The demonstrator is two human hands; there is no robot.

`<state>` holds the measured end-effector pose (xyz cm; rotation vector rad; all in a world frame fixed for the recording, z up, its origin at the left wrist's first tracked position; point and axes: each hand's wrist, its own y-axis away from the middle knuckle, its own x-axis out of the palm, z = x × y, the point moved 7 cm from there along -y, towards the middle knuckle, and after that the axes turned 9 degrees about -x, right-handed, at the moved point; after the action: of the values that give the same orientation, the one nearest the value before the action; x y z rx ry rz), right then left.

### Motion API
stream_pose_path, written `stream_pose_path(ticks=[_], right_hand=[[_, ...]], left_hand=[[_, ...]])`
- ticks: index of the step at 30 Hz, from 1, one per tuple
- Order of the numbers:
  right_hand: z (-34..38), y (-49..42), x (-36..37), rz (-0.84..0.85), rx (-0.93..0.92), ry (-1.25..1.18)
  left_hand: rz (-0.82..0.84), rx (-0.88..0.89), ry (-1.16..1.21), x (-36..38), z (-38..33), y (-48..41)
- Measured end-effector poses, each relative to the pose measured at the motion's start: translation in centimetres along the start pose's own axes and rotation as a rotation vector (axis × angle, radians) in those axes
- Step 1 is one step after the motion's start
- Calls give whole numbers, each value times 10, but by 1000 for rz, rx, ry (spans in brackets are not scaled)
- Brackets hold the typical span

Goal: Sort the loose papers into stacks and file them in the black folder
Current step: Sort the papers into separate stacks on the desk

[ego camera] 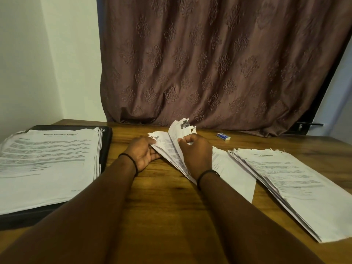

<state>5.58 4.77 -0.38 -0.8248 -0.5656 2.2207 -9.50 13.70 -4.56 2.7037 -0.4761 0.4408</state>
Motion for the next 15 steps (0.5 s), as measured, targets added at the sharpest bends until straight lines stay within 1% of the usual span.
stream_pose_path(ticks=[11, 15], right_hand=[[10, 9, 11, 199, -94, 46], [16, 13, 17, 289, -142, 138]], left_hand=[[17, -1, 16, 4, -2, 1], [33, 19, 3, 5, -3, 3]])
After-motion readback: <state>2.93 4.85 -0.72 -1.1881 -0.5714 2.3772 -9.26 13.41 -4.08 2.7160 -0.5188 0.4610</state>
